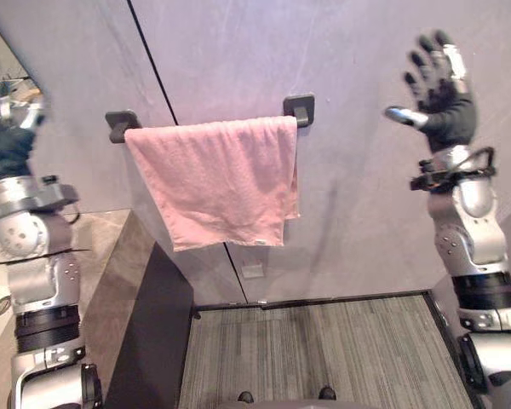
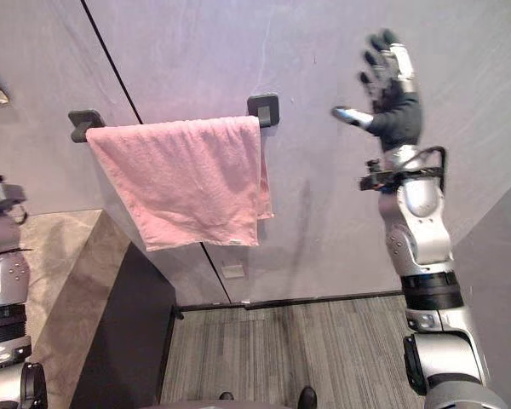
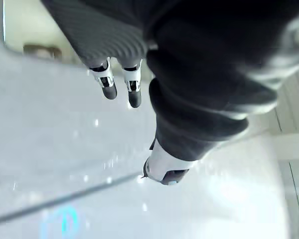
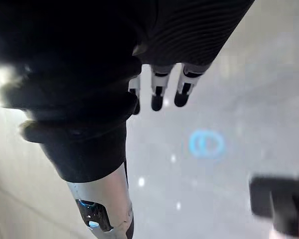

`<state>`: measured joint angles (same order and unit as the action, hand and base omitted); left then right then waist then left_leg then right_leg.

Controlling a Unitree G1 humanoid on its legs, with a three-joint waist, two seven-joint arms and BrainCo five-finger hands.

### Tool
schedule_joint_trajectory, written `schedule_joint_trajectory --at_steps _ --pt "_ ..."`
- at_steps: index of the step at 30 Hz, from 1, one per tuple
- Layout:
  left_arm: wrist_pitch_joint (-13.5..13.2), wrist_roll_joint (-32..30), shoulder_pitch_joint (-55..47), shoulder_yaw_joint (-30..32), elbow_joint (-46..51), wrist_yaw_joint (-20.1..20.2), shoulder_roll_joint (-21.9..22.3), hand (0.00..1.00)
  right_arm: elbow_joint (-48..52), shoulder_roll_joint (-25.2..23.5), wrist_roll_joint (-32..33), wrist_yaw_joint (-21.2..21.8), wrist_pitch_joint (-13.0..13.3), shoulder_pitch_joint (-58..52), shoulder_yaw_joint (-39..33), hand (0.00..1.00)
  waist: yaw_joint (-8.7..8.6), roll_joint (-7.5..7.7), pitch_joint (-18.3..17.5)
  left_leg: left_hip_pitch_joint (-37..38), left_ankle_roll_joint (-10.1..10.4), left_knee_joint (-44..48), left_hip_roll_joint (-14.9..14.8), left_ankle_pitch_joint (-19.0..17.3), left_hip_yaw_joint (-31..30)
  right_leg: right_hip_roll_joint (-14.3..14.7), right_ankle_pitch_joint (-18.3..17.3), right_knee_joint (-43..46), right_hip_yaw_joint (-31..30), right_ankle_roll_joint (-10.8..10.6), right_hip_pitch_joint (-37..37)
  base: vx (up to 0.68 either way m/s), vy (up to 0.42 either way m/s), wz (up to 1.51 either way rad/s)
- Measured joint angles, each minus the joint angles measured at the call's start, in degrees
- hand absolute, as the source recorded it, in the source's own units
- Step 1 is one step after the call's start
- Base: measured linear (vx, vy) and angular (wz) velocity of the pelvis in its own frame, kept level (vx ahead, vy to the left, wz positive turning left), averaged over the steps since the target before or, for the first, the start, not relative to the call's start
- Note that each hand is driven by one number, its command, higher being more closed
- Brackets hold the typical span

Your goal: Organize washtable

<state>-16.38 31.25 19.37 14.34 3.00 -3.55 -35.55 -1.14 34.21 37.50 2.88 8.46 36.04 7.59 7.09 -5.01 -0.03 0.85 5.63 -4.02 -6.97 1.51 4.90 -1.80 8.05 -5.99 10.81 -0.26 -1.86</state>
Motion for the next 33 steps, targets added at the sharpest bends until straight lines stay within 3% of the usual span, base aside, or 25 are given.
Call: schedule_joint_trajectory --at_steps 2,6,10,14,24,33 --pt "0.51 3.12 -0.05 -5.08 2.55 4.66 -0.13 0.0 -0.01 0.08 3.71 2.36 -0.05 2.96 6.94 0.0 0.18 0.0 0.0 -0.06 -0.19 0.0 -0.02 0.24 -0.09 0.0 0.0 0.02 0.13 0.0 0.01 0.0 0.002 0.04" --pt "2.37 9.61 -3.98 -11.06 6.52 9.88 -0.15 0.0 -0.38 0.01 8.05 5.61 -0.24 4.98 16.34 0.0 0.17 0.0 -0.01 0.01 -0.03 -0.33 0.18 1.06 -0.23 -0.22 0.12 0.25 0.33 0.14 0.03 0.02 0.013 0.04" --pt "4.8 12.13 -6.92 -13.91 6.38 13.53 -0.19 0.0 -2.54 -0.02 9.88 7.65 -1.13 5.27 21.47 0.0 0.48 0.05 -0.03 -0.09 -0.01 -1.31 0.21 1.53 -1.06 -0.22 0.11 0.27 1.41 0.08 0.0 0.03 0.013 0.12" --pt "5.56 13.67 -7.51 -15.75 5.03 15.45 -0.19 0.0 -4.06 -0.18 10.23 8.76 -2.07 5.45 24.42 0.0 1.78 0.08 0.07 -1.16 0.06 -1.67 0.24 1.73 -2.19 -0.23 -0.01 0.27 2.29 0.02 -0.5 0.0 0.014 0.14" --pt "8.8 17.86 -7.1 -23.12 -6.03 21.08 -2.1 0.0 -4.79 -0.69 10.14 9.87 -2.37 5.76 26.98 0.0 1.54 1.33 2.7 -6.47 0.62 -1.6 -0.21 2.75 -4.27 0.11 0.05 0.29 3.88 0.37 -4.66 -0.01 0.011 0.1" --pt "10.09 17.68 2.48 -30.47 -19.66 20.7 -1.56 0.0 -11.81 -7.03 8.94 8.53 -2.55 10.47 27.22 0.0 1.35 1.74 6.02 -10.1 0.72 -1.17 -0.27 3.56 -3.27 0.66 0.75 0.32 2.78 1.22 -9.29 0.04 0.026 -0.06"
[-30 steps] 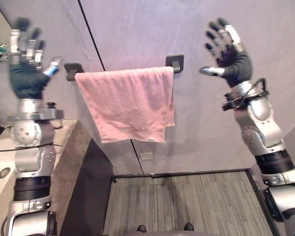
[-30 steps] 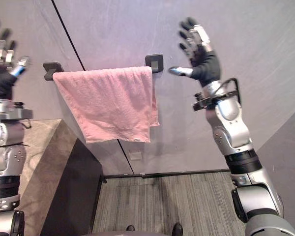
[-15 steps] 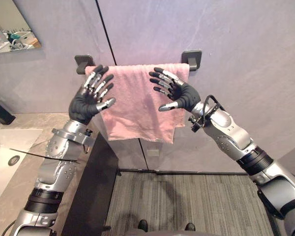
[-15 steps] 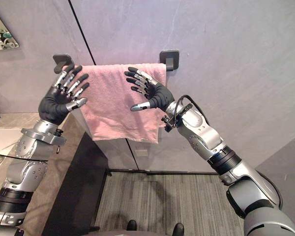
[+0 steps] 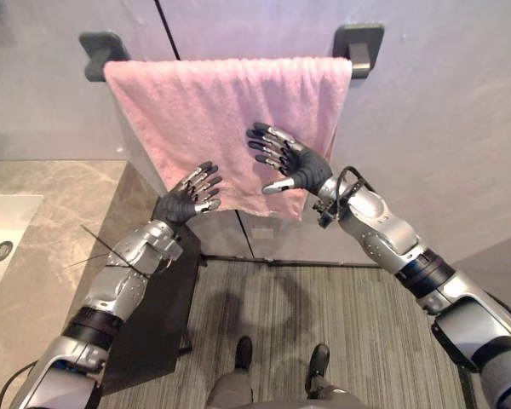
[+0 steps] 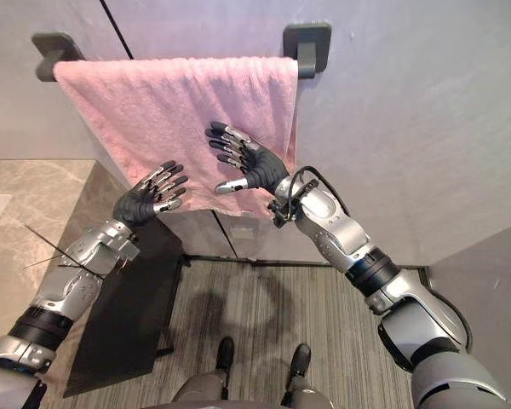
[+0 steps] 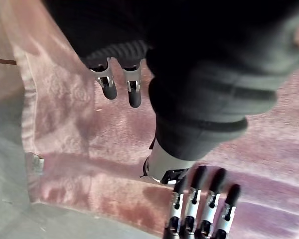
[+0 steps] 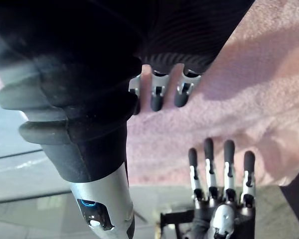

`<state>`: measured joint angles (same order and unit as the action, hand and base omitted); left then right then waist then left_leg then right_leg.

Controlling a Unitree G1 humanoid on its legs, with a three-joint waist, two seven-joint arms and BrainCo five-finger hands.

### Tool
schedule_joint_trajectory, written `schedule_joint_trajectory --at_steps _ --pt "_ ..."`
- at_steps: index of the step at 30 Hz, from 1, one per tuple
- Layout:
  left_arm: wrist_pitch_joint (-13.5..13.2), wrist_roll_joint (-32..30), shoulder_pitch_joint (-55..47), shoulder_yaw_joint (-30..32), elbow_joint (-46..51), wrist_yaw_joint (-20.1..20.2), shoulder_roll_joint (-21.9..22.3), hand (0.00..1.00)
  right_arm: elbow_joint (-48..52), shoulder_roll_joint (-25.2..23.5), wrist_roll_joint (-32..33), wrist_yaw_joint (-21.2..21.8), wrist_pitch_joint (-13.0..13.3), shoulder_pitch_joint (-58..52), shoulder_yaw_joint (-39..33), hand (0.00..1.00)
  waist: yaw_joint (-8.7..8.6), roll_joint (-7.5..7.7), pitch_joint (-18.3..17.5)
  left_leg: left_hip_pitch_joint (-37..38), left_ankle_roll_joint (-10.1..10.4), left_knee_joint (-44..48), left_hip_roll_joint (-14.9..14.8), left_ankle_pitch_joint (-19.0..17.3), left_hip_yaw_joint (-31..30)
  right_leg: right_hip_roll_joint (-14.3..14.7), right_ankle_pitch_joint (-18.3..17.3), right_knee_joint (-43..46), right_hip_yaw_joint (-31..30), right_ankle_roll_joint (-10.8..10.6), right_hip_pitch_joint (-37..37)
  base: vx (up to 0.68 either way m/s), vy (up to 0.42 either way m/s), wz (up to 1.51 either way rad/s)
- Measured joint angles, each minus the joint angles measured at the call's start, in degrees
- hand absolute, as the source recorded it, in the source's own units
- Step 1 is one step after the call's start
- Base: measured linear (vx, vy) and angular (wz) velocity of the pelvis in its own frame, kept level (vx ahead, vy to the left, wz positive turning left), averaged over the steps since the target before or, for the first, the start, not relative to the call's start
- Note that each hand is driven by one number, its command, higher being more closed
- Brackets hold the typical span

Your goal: Organize washtable

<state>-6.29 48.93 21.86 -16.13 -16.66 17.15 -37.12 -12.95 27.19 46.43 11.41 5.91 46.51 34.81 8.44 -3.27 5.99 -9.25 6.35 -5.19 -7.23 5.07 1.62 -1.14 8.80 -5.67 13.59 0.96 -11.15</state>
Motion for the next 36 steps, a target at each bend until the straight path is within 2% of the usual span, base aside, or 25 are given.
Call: schedule_joint_trajectory --at_steps 2,7,12,17,22,26,28,32,34,36 --pt "0.25 -0.34 2.61 0.03 -4.2 -1.14 1.43 0.0 -1.72 -2.11 -0.07 -0.69 0.03 1.94 -0.32 0.0 -0.42 0.04 1.4 0.03 0.0 0.21 0.06 -0.01 0.88 -0.01 0.14 0.0 -1.04 0.06 -0.34 0.01 0.036 -0.19" --pt "0.28 -3.29 4.9 0.6 -8.45 -3.59 3.6 0.0 -3.92 -3.81 -0.71 -2.25 0.06 3.53 -1.21 0.0 -1.53 0.03 2.83 -0.17 -0.03 0.25 0.04 -0.06 2.24 0.09 0.52 0.0 -2.5 0.06 -1.3 -0.01 0.035 -0.14" --pt "0.19 -4.92 6.44 5.63 -10.97 -6.11 7.04 0.0 -6.33 -4.55 -1.1 -3.75 0.14 2.81 -6.96 0.0 -1.55 -0.06 4.78 0.01 -0.05 0.75 -0.11 -0.17 3.27 0.31 0.94 0.0 -3.7 0.14 -1.46 -0.03 0.025 -0.12" --pt "0.0 -5.86 2.9 14.64 -11.1 -7.61 9.3 0.0 -5.61 -6.62 -1.05 -3.71 0.43 -6.37 -14.44 0.0 -1.51 -0.04 4.78 0.34 0.13 1.2 -0.54 -0.67 4.04 0.81 0.99 0.0 -4.6 0.2 -1.43 0.01 0.021 -0.1" --pt "-0.54 -6.99 -5.32 23.27 -11.01 -8.69 10.12 0.0 0.03 -7.0 -1.08 -2.69 -0.24 -25.63 -21.15 0.0 -1.74 -0.03 4.77 1.5 0.28 1.7 -0.85 -1.64 5.14 1.17 0.98 0.0 -6.0 0.19 -0.87 0.03 0.026 -0.16" --pt "-0.73 -8.14 -11.61 32.04 -11.7 -8.74 10.88 0.0 1.08 -8.34 -1.47 -2.2 -0.47 -38.2 -30.39 0.0 -1.9 -0.01 4.71 3.2 0.15 2.61 -0.85 -2.79 5.77 1.18 0.71 -0.02 -6.73 -0.12 0.85 0.0 0.043 -0.09" --pt "-0.88 -8.34 -13.77 35.53 -15.1 -8.89 10.95 0.0 1.07 -9.55 -1.5 -2.2 -1.05 -43.85 -34.8 0.0 -1.95 0.12 4.39 3.83 0.19 3.19 -0.83 -3.27 6.06 1.11 0.13 -0.03 -6.69 -0.92 1.77 -0.01 0.036 -0.01" --pt "-0.74 -10.09 -18.61 39.01 -20.42 -8.99 11.24 0.0 -0.31 -11.62 -2.0 -2.21 -2.38 -50.96 -39.72 0.0 -3.12 0.8 2.11 3.9 -0.08 3.11 -0.63 -3.49 5.77 0.85 -0.25 -0.05 -6.32 -1.31 1.94 0.0 0.04 0.04" --pt "-0.66 -11.34 -19.73 39.15 -23.26 -8.45 12.57 0.0 -3.2 -13.13 -2.06 -2.11 -2.45 -52.72 -42.39 0.0 -3.21 1.23 0.84 3.96 -0.12 3.09 -0.6 -3.53 5.77 0.82 -0.25 -0.05 -6.31 -1.32 1.97 0.0 0.0 0.0" --pt "-0.41 -12.83 -20.91 40.77 -29.22 -8.58 16.1 0.0 -10.09 -15.71 -3.03 -3.15 -2.34 -53.43 -47.83 0.0 -3.73 1.35 0.18 5.32 -0.2 3.05 -0.56 -3.67 5.67 0.74 -0.38 -0.06 -6.14 -1.42 3.4 0.02 0.038 0.04"
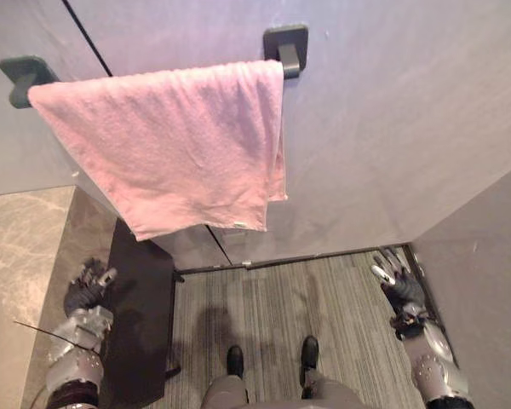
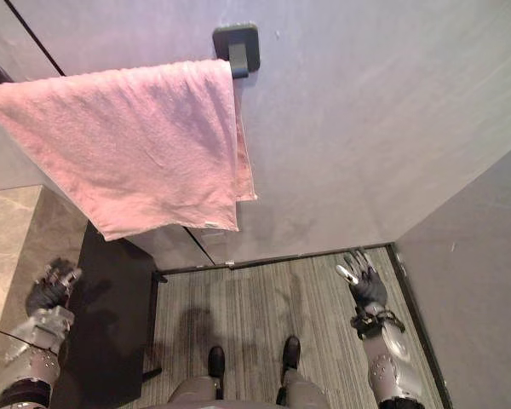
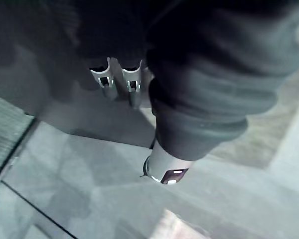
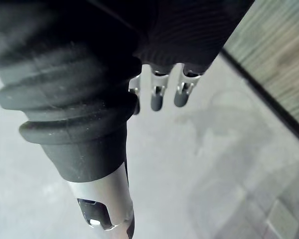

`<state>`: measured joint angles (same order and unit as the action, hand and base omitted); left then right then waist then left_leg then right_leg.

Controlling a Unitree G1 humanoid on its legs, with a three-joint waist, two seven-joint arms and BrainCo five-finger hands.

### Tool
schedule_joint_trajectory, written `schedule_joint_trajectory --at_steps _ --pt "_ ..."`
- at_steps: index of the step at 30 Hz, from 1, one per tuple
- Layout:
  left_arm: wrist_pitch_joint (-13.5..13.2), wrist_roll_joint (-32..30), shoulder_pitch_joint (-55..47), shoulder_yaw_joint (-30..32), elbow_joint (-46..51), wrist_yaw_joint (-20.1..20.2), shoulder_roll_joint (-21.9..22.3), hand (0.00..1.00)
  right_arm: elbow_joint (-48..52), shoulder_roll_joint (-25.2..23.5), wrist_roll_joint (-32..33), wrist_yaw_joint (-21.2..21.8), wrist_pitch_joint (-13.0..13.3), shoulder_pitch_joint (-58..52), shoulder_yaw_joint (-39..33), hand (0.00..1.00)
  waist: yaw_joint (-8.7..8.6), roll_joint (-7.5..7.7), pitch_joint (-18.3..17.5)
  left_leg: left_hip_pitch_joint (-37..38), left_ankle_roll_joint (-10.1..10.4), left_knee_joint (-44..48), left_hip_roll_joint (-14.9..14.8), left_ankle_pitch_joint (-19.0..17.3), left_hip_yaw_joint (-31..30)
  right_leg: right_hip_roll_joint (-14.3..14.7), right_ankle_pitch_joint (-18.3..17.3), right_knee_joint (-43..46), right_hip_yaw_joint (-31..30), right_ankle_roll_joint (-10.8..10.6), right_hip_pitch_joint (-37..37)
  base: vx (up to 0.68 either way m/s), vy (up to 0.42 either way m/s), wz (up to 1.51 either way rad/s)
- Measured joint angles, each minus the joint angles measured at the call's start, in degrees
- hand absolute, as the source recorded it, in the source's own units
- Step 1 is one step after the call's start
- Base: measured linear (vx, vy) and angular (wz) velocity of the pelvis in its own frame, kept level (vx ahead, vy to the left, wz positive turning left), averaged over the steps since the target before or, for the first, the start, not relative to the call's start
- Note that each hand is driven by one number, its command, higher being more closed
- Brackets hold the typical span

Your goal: Organize washtable

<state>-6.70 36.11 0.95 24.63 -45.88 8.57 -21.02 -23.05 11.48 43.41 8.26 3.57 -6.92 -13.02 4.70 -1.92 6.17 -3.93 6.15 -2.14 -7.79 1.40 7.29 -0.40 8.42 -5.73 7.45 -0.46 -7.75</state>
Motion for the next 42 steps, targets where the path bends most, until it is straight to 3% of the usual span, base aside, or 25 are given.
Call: schedule_joint_trajectory --at_steps 4,5,8,11,12,18,21,22,23,24,25,26,27,29,31,34,36,40,42 --pt "1.02 -6.03 -4.12 0.91 -7.91 -0.98 7.75 0.0 -14.23 -2.72 -3.65 -4.23 1.67 -0.42 -10.85 0.0 -0.92 -0.4 -2.02 1.76 0.01 0.0 0.32 -1.09 0.13 -0.6 -0.7 -0.21 -0.02 -0.52 1.69 0.02 0.054 0.01" --pt "1.39 -7.93 -5.68 0.77 -10.11 -1.32 11.51 0.0 -20.83 -3.18 -4.68 -5.93 2.29 -0.88 -15.42 0.0 -0.92 -0.82 -2.48 2.35 -0.23 -0.02 0.58 -1.35 0.07 -0.73 -0.89 -0.21 0.05 -0.67 2.35 0.02 0.04 0.03" --pt "1.53 -9.54 -7.5 0.45 -13.17 -1.89 16.25 0.0 -29.74 -3.8 -6.42 -8.09 2.74 -1.86 -19.62 0.0 -1.02 -1.37 -2.98 3.19 -0.41 -0.12 0.86 -1.56 0.15 -0.95 -1.05 -0.21 0.0 -0.83 3.05 0.0 0.0 0.0" --pt "1.92 -16.06 -9.84 -2.01 -16.03 -3.84 20.5 0.0 -38.75 -5.86 -13.28 -9.7 2.01 -4.27 -22.4 0.0 -1.55 -1.56 -3.14 5.15 -0.42 -1.04 0.83 -1.58 0.82 -1.2 -1.26 -0.19 -0.53 -0.98 4.42 0.01 0.031 -0.11" --pt "1.99 -19.68 -10.48 -1.75 -16.96 -4.08 21.52 0.0 -40.1 -7.01 -17.68 -10.07 0.97 -5.54 -22.93 0.0 -2.48 -1.29 -3.26 5.52 -0.4 -1.18 0.81 -1.63 1.39 -1.1 -1.26 -0.17 -1.19 -1.0 4.56 -0.02 0.017 -0.21" --pt "2.17 -31.0 -11.45 -2.74 -17.15 -7.43 20.56 0.0 -39.66 -8.36 -29.73 -10.75 -0.21 -6.32 -18.33 0.0 -3.2 0.02 -2.44 6.34 -0.45 -0.83 0.69 -2.21 9.5 -0.12 -0.61 3.28 -9.0 -1.62 0.05 -0.03 0.018 -0.71" --pt "2.57 -34.65 -10.34 -4.59 -16.51 -7.36 18.43 0.0 -38.2 -9.78 -34.09 -10.77 -0.21 -5.75 -13.63 0.0 -4.02 2.17 0.38 6.64 -1.11 0.88 0.13 -3.28 11.58 -0.03 -3.57 9.22 -10.52 -4.1 -2.61 -0.09 0.004 -0.35" --pt "2.6 -34.69 -10.14 -4.53 -16.29 -7.42 18.59 0.0 -38.27 -10.03 -35.1 -10.81 -0.22 -5.94 -12.57 0.0 -3.73 0.56 0.43 6.47 -1.51 0.96 -0.78 -3.5 10.91 -0.22 -5.79 10.7 -9.38 -5.77 -2.55 -0.04 0.011 0.33" --pt "2.75 -34.59 -10.18 -4.41 -15.97 -7.4 18.81 0.0 -38.28 -9.73 -35.32 -10.84 -0.26 -6.14 -12.14 0.0 -3.88 0.48 0.7 6.15 -1.61 1.04 -1.39 -3.42 9.49 -0.8 -8.85 21.71 -7.45 -2.24 -4.91 0.0 0.014 0.54" --pt "2.88 -34.56 -10.2 -4.42 -15.66 -7.45 18.64 0.0 -38.47 -9.71 -35.75 -10.92 -0.25 -6.48 -11.33 0.0 -3.89 0.79 0.76 6.07 -1.68 1.05 -1.26 -3.34 8.31 -1.74 -11.7 28.11 -7.01 -1.69 -5.49 0.05 0.009 0.86" --pt "3.12 -34.56 -10.19 -4.45 -15.12 -7.45 18.23 0.0 -38.89 -9.81 -36.35 -11.09 -0.26 -6.92 -10.55 0.0 -3.84 1.46 0.68 5.81 -1.72 1.08 -0.88 -3.13 6.1 -3.43 -15.17 33.45 -6.59 -2.99 -4.68 0.05 -0.061 1.19" --pt "3.25 -34.45 -10.23 -4.53 -14.67 -7.44 17.58 0.0 -39.29 -10.03 -36.89 -11.45 -0.29 -6.81 -9.49 0.0 -3.8 2.65 0.67 5.59 -1.51 0.74 0.0 -2.38 3.41 -5.19 -17.69 34.79 -6.49 -4.74 -3.1 0.04 -0.117 1.39" --pt "3.58 -33.87 -10.1 -4.53 -14.63 -7.56 17.28 0.0 -39.78 -9.82 -37.84 -12.03 -0.28 -6.51 -8.53 0.0 -3.67 4.02 0.24 5.55 -0.5 -0.13 0.97 -1.75 1.82 -5.66 -18.74 34.05 -5.54 -4.98 -2.15 0.04 -0.111 1.06" --pt "3.72 -32.71 -9.62 -5.19 -14.63 -7.64 17.37 0.0 -39.6 -7.84 -39.71 -12.31 -0.15 -3.44 -6.08 0.0 -1.95 2.91 0.02 3.61 0.26 0.49 0.15 0.5 0.79 -4.55 -18.73 29.44 -5.55 -5.02 -0.85 0.02 -0.078 0.37" --pt "3.71 -31.39 -9.51 -7.9 -14.82 -7.49 16.65 0.0 -38.77 -6.83 -40.24 -13.23 0.05 0.0 -3.84 0.0 -1.81 2.77 0.13 1.64 0.38 1.41 -0.25 1.29 0.0 -4.06 -18.69 23.11 -5.69 -4.92 1.59 -0.01 -0.056 0.21" --pt "3.63 -29.25 -7.73 -12.18 -15.4 -7.56 15.98 0.0 -36.84 -6.83 -39.98 -13.85 0.77 4.67 2.13 0.0 -0.67 1.85 1.01 -1.06 0.86 4.71 -2.58 1.67 -1.53 -2.15 -15.91 17.84 -3.71 -2.26 3.71 -0.07 -0.052 0.27" --pt "3.59 -28.72 -7.43 -13.39 -15.4 -7.72 15.93 0.0 -36.09 -6.77 -40.23 -13.94 1.75 5.79 4.77 0.0 -0.59 1.19 1.73 -2.3 1.41 6.5 -3.56 1.5 -2.99 -1.09 -15.33 16.81 -2.38 -1.67 4.7 -0.13 -0.081 0.33" --pt "3.62 -27.61 -6.89 -13.93 -15.47 -8.93 16.71 0.0 -36.59 -5.31 -45.66 -14.35 2.43 7.03 7.1 0.0 -0.75 -2.26 5.01 -4.74 3.18 10.06 -6.19 0.04 -5.26 1.06 -16.16 18.91 2.74 0.31 5.95 -0.21 -0.124 0.5" --pt "3.71 -27.01 -7.06 -14.22 -15.5 -8.86 17.05 0.0 -37.03 -4.31 -46.24 -14.25 2.09 5.17 6.58 0.0 -0.7 -2.3 4.96 -3.97 4.24 6.9 -6.13 -1.0 -4.33 0.23 -16.29 18.78 4.95 0.6 5.62 -0.15 -0.08 0.66"
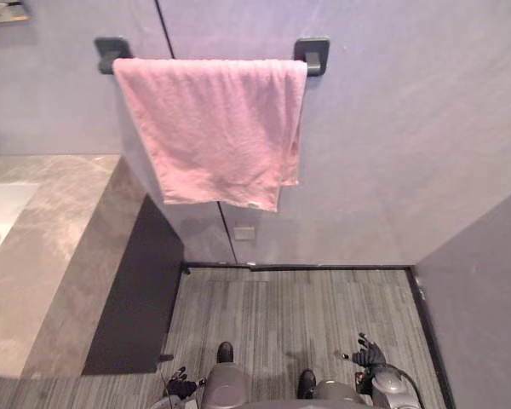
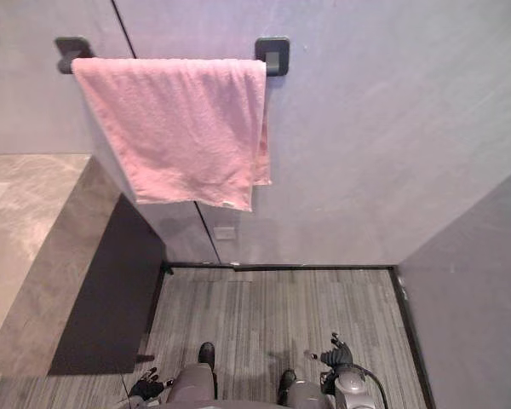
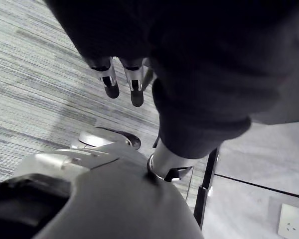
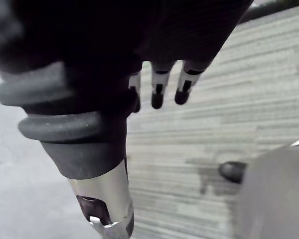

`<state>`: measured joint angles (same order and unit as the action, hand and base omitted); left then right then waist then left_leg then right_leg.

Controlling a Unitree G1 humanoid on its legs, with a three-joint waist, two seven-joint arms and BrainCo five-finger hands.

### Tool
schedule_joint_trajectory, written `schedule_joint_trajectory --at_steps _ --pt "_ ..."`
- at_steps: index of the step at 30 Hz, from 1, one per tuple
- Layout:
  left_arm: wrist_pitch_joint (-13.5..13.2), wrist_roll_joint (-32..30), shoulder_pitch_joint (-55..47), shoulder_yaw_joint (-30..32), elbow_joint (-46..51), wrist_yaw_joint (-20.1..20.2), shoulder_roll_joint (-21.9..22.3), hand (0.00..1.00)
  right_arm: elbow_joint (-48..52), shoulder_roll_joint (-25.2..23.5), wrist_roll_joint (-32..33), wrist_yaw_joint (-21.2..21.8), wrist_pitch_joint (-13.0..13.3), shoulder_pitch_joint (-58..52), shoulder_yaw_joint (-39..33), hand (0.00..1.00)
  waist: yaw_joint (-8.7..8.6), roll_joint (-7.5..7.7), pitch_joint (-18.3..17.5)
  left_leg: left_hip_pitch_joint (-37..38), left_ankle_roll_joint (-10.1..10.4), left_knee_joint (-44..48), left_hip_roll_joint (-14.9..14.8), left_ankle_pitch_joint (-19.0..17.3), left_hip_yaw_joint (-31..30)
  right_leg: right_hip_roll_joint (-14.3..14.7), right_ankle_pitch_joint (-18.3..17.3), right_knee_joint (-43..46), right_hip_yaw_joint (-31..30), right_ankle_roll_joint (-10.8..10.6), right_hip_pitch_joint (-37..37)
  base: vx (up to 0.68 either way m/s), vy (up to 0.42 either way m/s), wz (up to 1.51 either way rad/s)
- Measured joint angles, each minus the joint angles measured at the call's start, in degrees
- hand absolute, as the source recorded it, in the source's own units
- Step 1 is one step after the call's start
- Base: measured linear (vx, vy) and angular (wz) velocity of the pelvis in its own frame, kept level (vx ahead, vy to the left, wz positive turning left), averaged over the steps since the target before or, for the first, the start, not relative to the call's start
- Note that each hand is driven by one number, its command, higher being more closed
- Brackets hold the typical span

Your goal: Organize washtable

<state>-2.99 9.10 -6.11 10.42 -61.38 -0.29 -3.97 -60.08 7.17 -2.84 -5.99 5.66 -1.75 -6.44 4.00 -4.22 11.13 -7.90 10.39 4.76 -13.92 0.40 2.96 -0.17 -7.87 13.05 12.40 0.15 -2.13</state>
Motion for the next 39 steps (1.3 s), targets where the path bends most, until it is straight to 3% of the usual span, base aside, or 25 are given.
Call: schedule_joint_trajectory --at_steps 1,2,3,4,5,7,8,9,10,12,14,15,16,18,19,20,22,26,29,31,33,34,36,38,39 --pt "-0.1 0.9 -0.5 0.51 0.08 0.12 -0.13 0.0 -0.48 0.58 -0.13 -0.12 0.05 -0.74 -2.1 0.0 -0.12 1.35 -0.06 0.67 -0.53 -0.35 1.05 0.7 4.11 -2.28 0.07 -0.04 1.14 1.53 -0.92 -0.09 -0.016 0.62" --pt "0.01 1.38 -0.64 0.48 0.05 0.31 -0.23 0.0 -0.84 0.75 -0.09 -0.03 0.01 -1.33 -2.66 0.0 -0.07 1.47 -0.3 0.44 -0.53 1.54 1.64 0.63 5.25 -3.17 0.01 0.47 1.78 1.73 -1.45 -0.09 0.002 0.68" --pt "-0.07 1.7 -0.82 0.62 0.08 0.4 -0.25 0.0 -1.92 1.51 -0.07 0.11 -0.12 -2.5 -4.34 0.0 -0.12 1.93 -0.36 -0.35 -0.98 9.56 2.64 -0.04 6.92 -5.12 -0.31 1.73 2.93 1.72 -2.46 -0.06 0.013 0.67" --pt "-0.06 1.72 -0.91 1.02 0.15 0.46 -0.24 0.0 -2.58 1.91 -0.1 0.19 -0.7 -4.31 -5.27 0.0 -0.23 2.17 -0.42 -0.3 -4.2 16.85 2.99 -3.3 9.45 -6.47 -0.51 2.84 4.07 1.42 -2.77 -0.05 0.031 0.67" --pt "-0.1 1.72 -1.0 1.25 0.21 0.52 -0.14 0.0 -2.78 1.87 -0.1 0.26 -1.03 -5.23 -6.19 0.0 -0.24 2.23 -0.49 -0.3 -4.86 19.0 2.65 -4.44 10.71 -6.91 -0.68 3.89 4.69 1.18 -3.32 -0.06 0.05 0.71" --pt "-0.1 1.87 -1.87 1.97 0.59 0.96 0.01 0.0 -3.81 1.16 -1.01 1.02 -2.11 -6.6 -8.78 0.0 -0.49 2.4 -0.93 -1.3 -5.66 17.46 3.65 -3.46 11.46 -6.68 -2.18 5.7 5.67 0.37 -4.19 -0.06 0.001 0.67" --pt "-0.08 2.46 -2.44 3.06 0.62 1.37 -0.31 0.0 -5.1 0.47 -1.86 1.32 -2.48 -7.52 -9.46 0.0 -1.14 4.0 -1.98 0.8 -5.6 9.12 5.21 -0.97 9.66 -7.39 -1.72 3.89 6.03 1.09 -4.05 -0.09 0.033 0.78" --pt "-0.01 2.75 -2.68 4.09 0.6 1.47 -1.2 0.0 -6.14 -0.93 -2.1 1.43 -2.49 -7.91 -10.07 0.0 -1.69 5.51 -2.17 2.19 -7.22 10.59 4.91 -3.06 11.61 -8.6 -0.57 2.92 9.04 1.43 -3.84 -0.11 0.067 1.05" --pt "-0.06 3.59 -3.16 5.76 0.66 1.26 -1.14 0.0 -5.8 -2.79 -1.96 1.22 -2.59 -8.85 -12.01 0.0 -1.55 6.09 -2.06 2.87 -8.68 22.06 2.26 -8.39 15.97 -9.66 -0.14 3.88 11.55 0.91 -2.41 -0.08 0.071 0.93" --pt "-0.07 3.81 -4.03 7.35 0.63 1.3 -1.19 0.0 -3.79 -3.21 -1.67 1.16 -2.51 -10.66 -13.32 0.0 -2.47 5.42 -2.61 3.5 -8.74 26.15 -0.47 -9.56 20.93 -10.8 -0.68 5.11 15.79 0.22 -1.63 -0.06 0.063 1.15" --pt "-0.17 3.82 -4.0 7.51 1.29 1.2 -0.77 0.0 -3.85 -2.79 -0.48 1.21 -2.54 -10.01 -13.88 0.0 -3.32 5.1 -2.83 2.34 -9.59 21.28 2.13 -8.94 24.05 -11.5 -3.86 7.61 15.6 -1.89 -3.1 -0.13 0.052 1.6" --pt "-0.29 3.8 -3.58 7.34 1.3 1.16 -0.74 0.0 -3.84 -3.06 0.59 1.32 -2.47 -10.14 -14.2 0.0 -3.68 5.42 -3.22 3.21 -10.57 15.19 4.73 -8.3 22.69 -11.84 -4.14 6.99 14.1 -1.15 -3.56 -0.21 0.089 2.26" --pt "-0.15 3.8 -2.71 7.5 0.99 1.12 -0.98 0.0 -3.94 -4.08 1.84 1.15 -2.22 -10.59 -14.63 0.0 -4.58 5.8 -4.12 5.82 -11.62 9.68 5.33 -10.09 27.13 -12.79 -2.25 4.89 17.08 -0.25 -2.79 -0.14 0.072 1.95" --pt "-0.17 3.8 -2.33 7.33 1.14 1.03 -1.36 0.0 -2.28 -4.45 4.66 0.61 -1.7 -11.34 -14.99 0.0 -4.81 5.83 -4.08 6.18 -12.29 16.31 -0.54 -11.83 38.76 -14.9 -1.24 3.91 24.35 -0.81 0.33 -0.05 0.118 1.87" --pt "-0.15 3.78 -2.81 7.2 1.12 0.77 -1.17 0.0 -1.1 -4.12 5.46 1.06 -1.32 -12.16 -14.93 0.0 -5.09 4.45 -4.54 6.48 -9.75 15.75 -3.02 -11.16 41.66 -15.01 -2.04 4.4 27.11 -2.15 1.52 -0.02 0.174 1.79" --pt "-0.14 3.77 -2.77 7.15 1.11 0.3 -1.23 0.0 -1.26 -4.08 5.77 1.08 -0.95 -11.73 -14.94 0.0 -5.36 4.23 -4.28 5.54 -9.05 14.69 -1.27 -9.67 40.54 -15.79 -2.76 5.97 26.54 -3.74 0.85 -0.04 0.166 1.51" --pt "-0.14 3.74 -2.75 5.78 1.12 -0.06 -1.63 0.0 -1.5 -4.51 6.43 1.16 -0.87 -11.28 -15.1 0.0 -5.36 5.13 -5.54 5.5 -10.67 7.72 4.5 -6.69 36.26 -16.0 -2.81 4.57 23.37 -3.65 0.0 -0.06 0.169 1.42" --pt "-0.14 2.73 -2.9 2.83 0.72 -0.04 -1.27 0.0 -1.53 -4.2 6.79 1.01 -0.81 -11.01 -15.4 0.0 -5.54 3.95 -7.36 8.37 -11.71 -8.12 13.05 0.44 29.03 -16.1 -0.05 -0.08 23.75 -4.22 2.04 0.0 0.104 1.03" --pt "-0.13 0.29 -3.27 2.82 -0.17 -0.12 -1.28 0.0 -1.73 -3.91 6.71 0.98 -0.89 -9.88 -15.6 0.0 -4.88 3.87 -7.04 8.61 -12.49 -10.2 14.65 2.1 26.81 -16.74 2.13 -0.18 23.65 -5.51 2.96 0.05 0.022 0.41" --pt "-0.13 -1.08 -3.59 2.85 -0.59 -0.14 -1.24 0.0 -1.88 -3.99 6.69 1.0 -1.06 -9.49 -15.57 0.0 -4.87 3.92 -6.89 8.3 -12.6 -10.21 14.9 2.03 24.9 -17.07 2.52 1.73 22.14 -4.88 2.98 0.07 -0.014 0.4" --pt "-0.24 -2.22 -4.03 3.07 -1.14 -0.24 -1.2 0.0 -1.89 -3.81 6.45 1.05 -1.18 -9.16 -15.53 0.0 -4.81 3.76 -6.83 8.66 -12.76 -10.16 14.68 1.93 22.01 -16.32 3.3 7.09 13.24 -2.56 1.01 0.09 -0.008 0.7" --pt "-0.23 -2.74 -4.4 3.27 -1.15 -0.62 -1.08 0.0 -1.9 -3.66 5.01 1.1 -1.26 -8.79 -15.3 0.0 -4.69 3.21 -6.51 9.09 -13.13 -10.15 13.36 2.2 19.63 -13.71 1.23 9.21 2.78 -1.85 -0.98 0.11 -0.05 0.77" --pt "-0.21 -3.05 -4.4 4.37 -1.54 -1.41 -1.04 0.0 -1.93 -4.13 3.1 1.1 -1.78 -7.63 -13.53 0.0 -4.62 3.69 -6.33 8.83 -13.08 -10.15 12.36 2.93 16.46 -8.63 -2.21 6.27 -7.34 -3.27 -1.05 0.09 -0.1 1.0" --pt "-0.19 -3.11 -4.92 5.49 -1.74 -1.58 -1.0 0.0 -2.22 -4.34 2.25 1.18 -1.79 -7.04 -12.7 0.0 -4.13 4.84 -6.08 8.97 -12.36 -10.15 12.76 3.57 13.72 -6.81 -1.68 0.29 -9.31 -3.58 -0.23 0.04 -0.105 0.9" --pt "-0.16 -3.38 -5.21 6.02 -1.78 -1.77 -1.52 0.0 -2.26 -5.24 1.95 1.27 -1.69 -6.97 -12.56 0.0 -3.68 6.79 -5.69 9.45 -12.01 -10.3 14.45 3.78 12.53 -7.28 1.1 -2.32 -9.06 -3.97 0.17 0.03 -0.132 0.75"
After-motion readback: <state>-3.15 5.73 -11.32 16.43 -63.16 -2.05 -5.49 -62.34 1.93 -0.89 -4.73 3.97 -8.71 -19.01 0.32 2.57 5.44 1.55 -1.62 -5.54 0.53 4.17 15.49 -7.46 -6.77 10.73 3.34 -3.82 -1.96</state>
